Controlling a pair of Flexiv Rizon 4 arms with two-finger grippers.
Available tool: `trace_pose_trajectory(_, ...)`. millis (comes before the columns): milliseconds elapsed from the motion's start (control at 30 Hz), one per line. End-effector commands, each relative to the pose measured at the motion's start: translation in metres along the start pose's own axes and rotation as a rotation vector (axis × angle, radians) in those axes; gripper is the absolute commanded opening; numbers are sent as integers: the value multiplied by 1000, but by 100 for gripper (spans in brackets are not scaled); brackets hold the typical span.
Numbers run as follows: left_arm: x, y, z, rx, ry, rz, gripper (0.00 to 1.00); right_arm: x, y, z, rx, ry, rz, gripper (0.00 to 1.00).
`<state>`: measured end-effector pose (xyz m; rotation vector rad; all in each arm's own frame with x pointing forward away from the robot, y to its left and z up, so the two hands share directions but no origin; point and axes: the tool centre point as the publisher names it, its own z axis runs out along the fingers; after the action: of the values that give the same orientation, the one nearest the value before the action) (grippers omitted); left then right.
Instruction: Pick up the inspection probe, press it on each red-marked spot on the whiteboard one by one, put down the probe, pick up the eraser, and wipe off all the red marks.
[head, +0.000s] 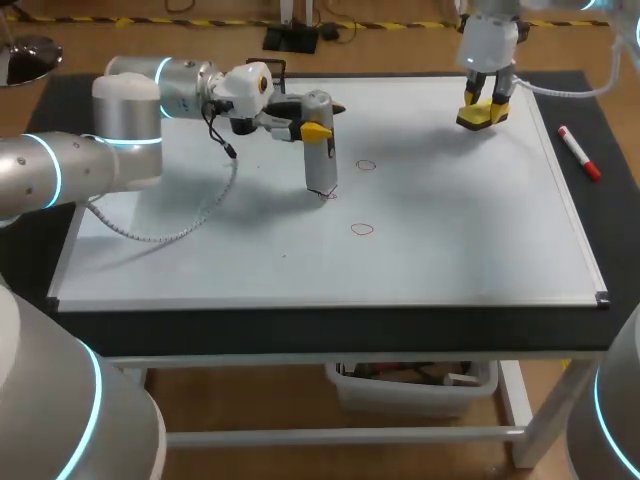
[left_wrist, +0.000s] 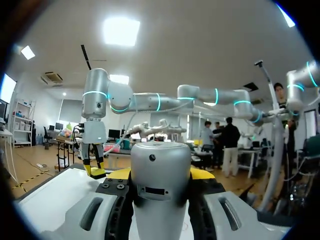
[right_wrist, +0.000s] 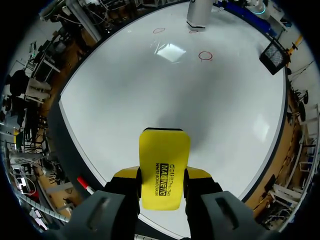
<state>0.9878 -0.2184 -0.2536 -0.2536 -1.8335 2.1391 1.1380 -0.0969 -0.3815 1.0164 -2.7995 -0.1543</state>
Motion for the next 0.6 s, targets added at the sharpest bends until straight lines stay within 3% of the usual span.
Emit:
trace_pose_trajectory(33,-8,6,1,18,65,-9,0,2,1,-2,4,2,-1,0)
trace_pose_trajectory(600,-5,15,8,-12,110,-11,0,2,1,-2,4,2,-1,0)
